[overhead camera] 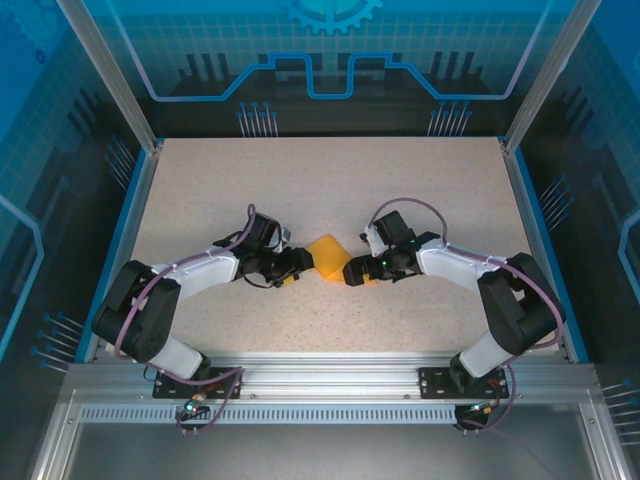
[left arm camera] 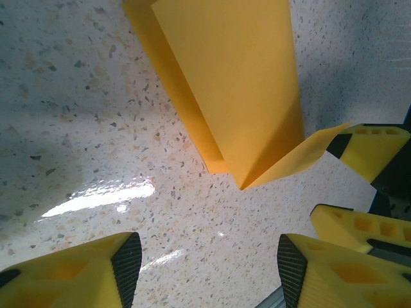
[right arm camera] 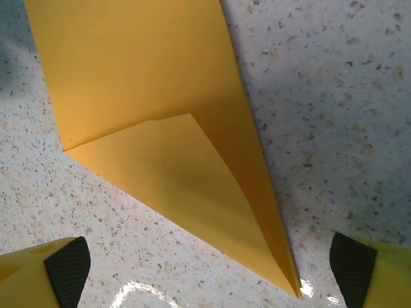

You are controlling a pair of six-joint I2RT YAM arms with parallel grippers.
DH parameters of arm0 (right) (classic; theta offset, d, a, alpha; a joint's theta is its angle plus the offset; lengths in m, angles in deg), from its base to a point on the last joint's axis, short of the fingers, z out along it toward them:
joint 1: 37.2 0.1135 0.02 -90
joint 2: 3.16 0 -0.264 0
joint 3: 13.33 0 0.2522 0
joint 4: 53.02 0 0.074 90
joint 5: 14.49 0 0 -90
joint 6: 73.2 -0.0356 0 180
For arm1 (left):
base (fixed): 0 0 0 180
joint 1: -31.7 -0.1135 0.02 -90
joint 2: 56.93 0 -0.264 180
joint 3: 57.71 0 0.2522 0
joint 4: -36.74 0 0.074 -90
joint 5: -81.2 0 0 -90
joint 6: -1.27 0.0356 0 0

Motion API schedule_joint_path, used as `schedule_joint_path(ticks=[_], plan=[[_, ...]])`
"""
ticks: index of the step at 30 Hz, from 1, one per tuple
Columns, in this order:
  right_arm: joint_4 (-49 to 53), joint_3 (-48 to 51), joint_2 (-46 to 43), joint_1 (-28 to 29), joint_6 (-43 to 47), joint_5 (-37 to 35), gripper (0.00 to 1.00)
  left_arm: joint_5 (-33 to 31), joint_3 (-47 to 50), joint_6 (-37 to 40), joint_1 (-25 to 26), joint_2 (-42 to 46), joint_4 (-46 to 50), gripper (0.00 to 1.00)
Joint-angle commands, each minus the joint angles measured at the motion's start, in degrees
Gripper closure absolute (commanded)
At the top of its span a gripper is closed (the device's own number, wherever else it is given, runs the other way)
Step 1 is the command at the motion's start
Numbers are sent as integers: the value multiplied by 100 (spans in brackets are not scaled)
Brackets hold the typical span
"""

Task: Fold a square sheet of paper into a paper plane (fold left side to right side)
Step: Third fold the triangle at the center of the table.

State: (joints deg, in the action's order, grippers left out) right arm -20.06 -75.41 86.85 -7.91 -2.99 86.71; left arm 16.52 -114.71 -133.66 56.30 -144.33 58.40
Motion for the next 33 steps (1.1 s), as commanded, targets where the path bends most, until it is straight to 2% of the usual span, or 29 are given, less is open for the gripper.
schedule_joint_path(ticks=[1,7,22,33], plan=[[-145,111,111,35,94,161,0,-54,-140,88,36,56,173,38],[-100,303,86,282,-108,233,0,-87,-149,118,32,79,229,38],[-250,569,-228,1618,-1206,281,1,-37,-250,56,34,-43,287,38],[676,462,-893,1253,-784,-603,1,277,-411,-60,58,-447,42,38]])
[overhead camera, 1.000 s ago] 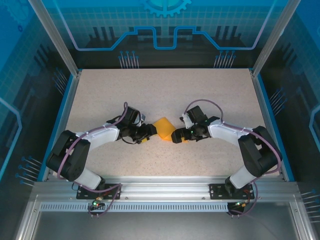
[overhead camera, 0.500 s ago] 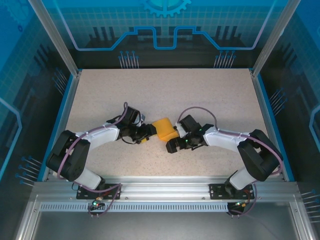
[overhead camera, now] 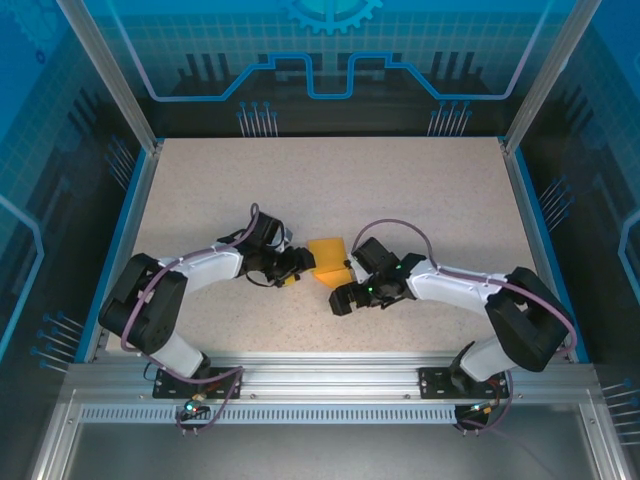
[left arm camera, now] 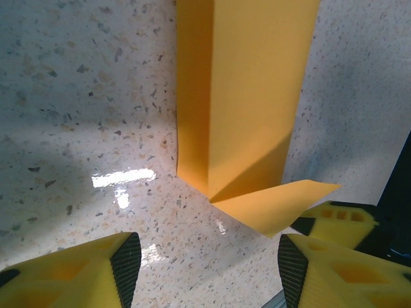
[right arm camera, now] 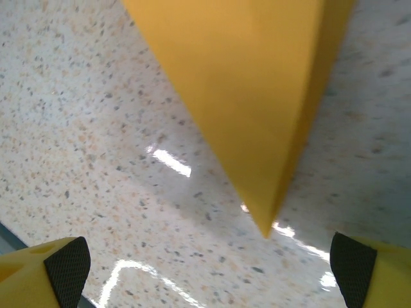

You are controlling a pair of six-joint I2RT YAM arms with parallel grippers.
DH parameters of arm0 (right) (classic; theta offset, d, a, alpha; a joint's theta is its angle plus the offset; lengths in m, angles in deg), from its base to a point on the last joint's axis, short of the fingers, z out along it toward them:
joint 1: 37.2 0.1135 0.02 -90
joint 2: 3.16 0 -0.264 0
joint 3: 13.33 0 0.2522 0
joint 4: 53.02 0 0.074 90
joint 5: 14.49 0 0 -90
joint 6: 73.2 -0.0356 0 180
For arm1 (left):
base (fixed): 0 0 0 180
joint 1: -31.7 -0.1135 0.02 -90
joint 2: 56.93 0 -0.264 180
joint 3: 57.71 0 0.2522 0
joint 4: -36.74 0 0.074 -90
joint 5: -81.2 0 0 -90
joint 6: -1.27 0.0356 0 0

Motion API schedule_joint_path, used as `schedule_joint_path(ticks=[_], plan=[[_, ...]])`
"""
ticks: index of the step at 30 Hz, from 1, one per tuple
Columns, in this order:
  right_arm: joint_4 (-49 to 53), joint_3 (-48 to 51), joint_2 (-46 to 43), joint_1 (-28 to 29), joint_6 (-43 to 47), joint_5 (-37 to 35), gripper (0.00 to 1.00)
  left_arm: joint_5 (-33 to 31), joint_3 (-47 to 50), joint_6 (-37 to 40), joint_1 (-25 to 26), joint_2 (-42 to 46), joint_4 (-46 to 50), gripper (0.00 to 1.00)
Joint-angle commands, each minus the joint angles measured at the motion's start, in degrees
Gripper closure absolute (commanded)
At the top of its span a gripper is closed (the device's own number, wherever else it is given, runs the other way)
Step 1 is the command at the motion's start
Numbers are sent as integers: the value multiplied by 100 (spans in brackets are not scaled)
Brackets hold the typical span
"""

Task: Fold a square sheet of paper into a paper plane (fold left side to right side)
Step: Third fold the triangle at the center of the table, then fourth fold the wing at the center of the table.

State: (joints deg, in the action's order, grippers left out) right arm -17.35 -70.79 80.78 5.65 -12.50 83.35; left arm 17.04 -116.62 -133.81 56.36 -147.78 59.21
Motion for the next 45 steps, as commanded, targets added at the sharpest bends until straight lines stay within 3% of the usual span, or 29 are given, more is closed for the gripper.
schedule_joint_path(ticks=[1,10,27,40,45], plan=[[396,14,-416,-107,209,-297,2,238,-240,-49,70,-140,-56,38],[-288,178,-865,-151,404,-200,46,375,-511,-124,248,-588,-229,42],[-410,-545,104,603,827,-1042,37,256,-811,-4,299,-943,-84,44],[-266,-798,509,628,847,-1301,34,-21,-730,52,301,-692,219,35],[-259,-789,544,608,840,-1293,33,151,-817,1,301,-891,33,37]])
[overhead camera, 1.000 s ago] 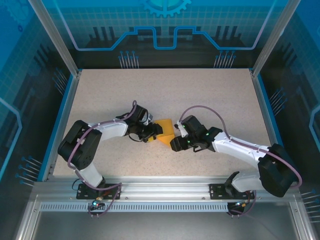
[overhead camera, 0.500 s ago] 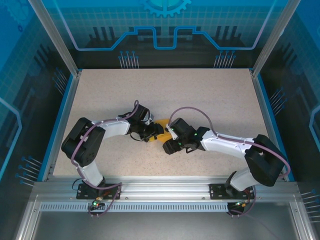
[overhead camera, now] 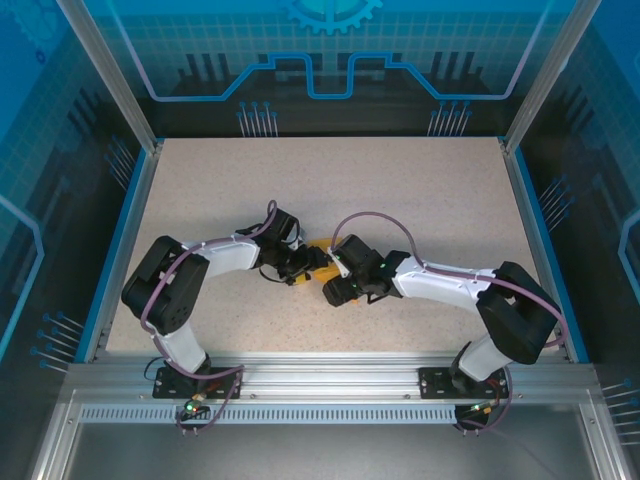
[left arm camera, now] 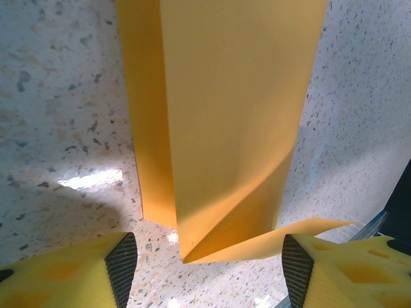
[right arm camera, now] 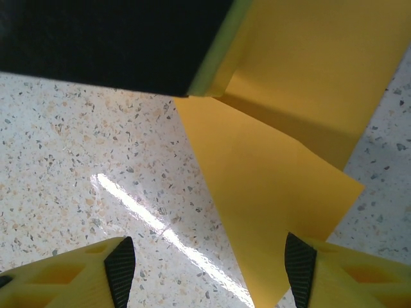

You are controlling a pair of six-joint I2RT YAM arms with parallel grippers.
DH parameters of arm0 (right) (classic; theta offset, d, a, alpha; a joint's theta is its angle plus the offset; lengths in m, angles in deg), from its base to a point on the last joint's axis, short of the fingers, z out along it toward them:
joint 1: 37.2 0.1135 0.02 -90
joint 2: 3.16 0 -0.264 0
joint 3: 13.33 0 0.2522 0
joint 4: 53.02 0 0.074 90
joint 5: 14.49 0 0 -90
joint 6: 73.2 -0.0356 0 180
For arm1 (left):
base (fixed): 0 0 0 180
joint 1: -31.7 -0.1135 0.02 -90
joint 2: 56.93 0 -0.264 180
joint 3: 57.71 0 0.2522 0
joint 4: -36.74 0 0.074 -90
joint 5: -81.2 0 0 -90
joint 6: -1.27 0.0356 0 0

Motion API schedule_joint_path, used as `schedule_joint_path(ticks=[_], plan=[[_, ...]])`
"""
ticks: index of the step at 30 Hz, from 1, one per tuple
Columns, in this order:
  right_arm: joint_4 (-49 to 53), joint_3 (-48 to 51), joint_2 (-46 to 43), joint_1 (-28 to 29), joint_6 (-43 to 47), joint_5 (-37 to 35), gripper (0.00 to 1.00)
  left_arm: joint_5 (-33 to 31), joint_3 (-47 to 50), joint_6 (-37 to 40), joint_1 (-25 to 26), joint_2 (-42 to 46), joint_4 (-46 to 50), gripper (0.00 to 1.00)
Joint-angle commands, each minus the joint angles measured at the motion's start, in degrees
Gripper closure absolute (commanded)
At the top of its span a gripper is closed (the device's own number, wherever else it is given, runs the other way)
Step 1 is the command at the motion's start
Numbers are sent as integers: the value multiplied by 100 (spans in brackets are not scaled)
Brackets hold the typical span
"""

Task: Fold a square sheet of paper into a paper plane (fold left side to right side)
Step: Fourth fold the wing at the center of the table.

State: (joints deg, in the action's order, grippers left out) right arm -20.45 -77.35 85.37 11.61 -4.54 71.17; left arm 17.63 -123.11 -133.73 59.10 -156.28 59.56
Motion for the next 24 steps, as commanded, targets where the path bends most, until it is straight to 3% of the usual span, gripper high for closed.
schedule_joint_path(ticks=[1,10,20,24], plan=[[63,-129,85,14,46,-92,33,117,-200,-10,28,-70,-37,38],[192,-189,204,111,87,-431,33,227,-365,-1,28,-20,-170,54],[288,-396,552,263,95,-894,34,302,-496,-84,37,149,-78,57],[317,-477,722,321,78,-1093,39,327,-548,-174,38,135,-88,62]])
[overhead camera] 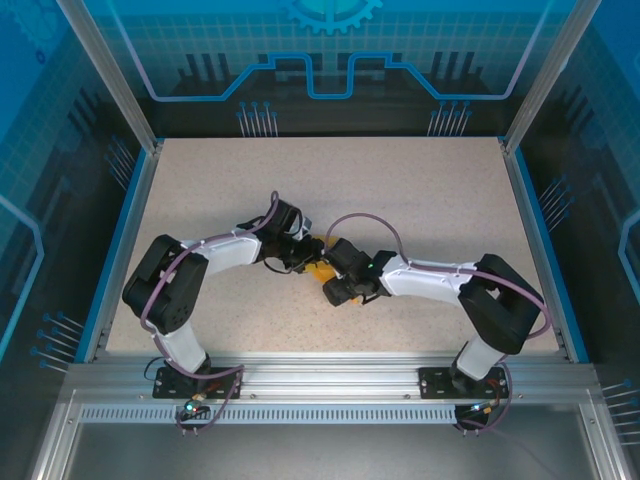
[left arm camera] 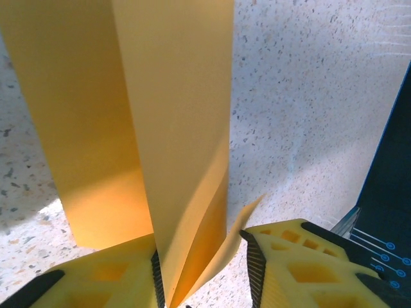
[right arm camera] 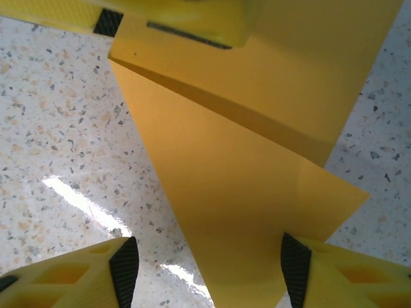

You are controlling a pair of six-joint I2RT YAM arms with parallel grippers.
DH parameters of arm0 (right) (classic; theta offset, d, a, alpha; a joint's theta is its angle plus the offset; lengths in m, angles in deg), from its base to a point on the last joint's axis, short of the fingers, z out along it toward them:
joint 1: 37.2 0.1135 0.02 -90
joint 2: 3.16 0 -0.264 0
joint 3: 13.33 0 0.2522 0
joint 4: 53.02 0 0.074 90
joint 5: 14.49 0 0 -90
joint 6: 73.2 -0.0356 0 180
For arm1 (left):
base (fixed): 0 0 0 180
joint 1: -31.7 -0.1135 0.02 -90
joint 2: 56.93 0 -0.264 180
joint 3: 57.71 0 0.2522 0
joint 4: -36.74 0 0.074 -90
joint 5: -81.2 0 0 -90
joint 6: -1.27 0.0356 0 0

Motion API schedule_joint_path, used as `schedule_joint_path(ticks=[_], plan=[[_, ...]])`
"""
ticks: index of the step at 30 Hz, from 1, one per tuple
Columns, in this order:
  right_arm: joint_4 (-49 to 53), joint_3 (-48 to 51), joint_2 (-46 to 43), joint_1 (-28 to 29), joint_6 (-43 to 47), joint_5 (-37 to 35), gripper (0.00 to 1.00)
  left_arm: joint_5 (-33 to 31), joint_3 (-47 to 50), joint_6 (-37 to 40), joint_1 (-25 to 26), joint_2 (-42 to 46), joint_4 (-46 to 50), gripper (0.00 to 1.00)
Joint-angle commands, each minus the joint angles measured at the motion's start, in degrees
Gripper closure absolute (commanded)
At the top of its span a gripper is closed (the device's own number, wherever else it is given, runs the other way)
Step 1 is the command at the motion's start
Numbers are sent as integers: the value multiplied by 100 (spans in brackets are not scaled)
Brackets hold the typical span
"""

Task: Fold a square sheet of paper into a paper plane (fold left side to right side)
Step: Fourth fold the wing at the center of the table.

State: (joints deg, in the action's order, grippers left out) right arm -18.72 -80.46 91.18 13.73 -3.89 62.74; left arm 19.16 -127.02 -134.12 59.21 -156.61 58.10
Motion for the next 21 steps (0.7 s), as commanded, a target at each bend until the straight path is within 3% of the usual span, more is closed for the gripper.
schedule_joint_path(ticks=[1,7,12,21], plan=[[141,-183,177,118,4,-272,40,174,-173,-153,30,168,59,63],[196,-246,370,133,-57,-444,48,160,-224,-203,31,186,107,68],[205,-277,479,143,-102,-472,60,113,-259,-178,30,194,166,69],[129,-188,436,133,-110,-259,87,-141,-331,97,-35,531,586,49]])
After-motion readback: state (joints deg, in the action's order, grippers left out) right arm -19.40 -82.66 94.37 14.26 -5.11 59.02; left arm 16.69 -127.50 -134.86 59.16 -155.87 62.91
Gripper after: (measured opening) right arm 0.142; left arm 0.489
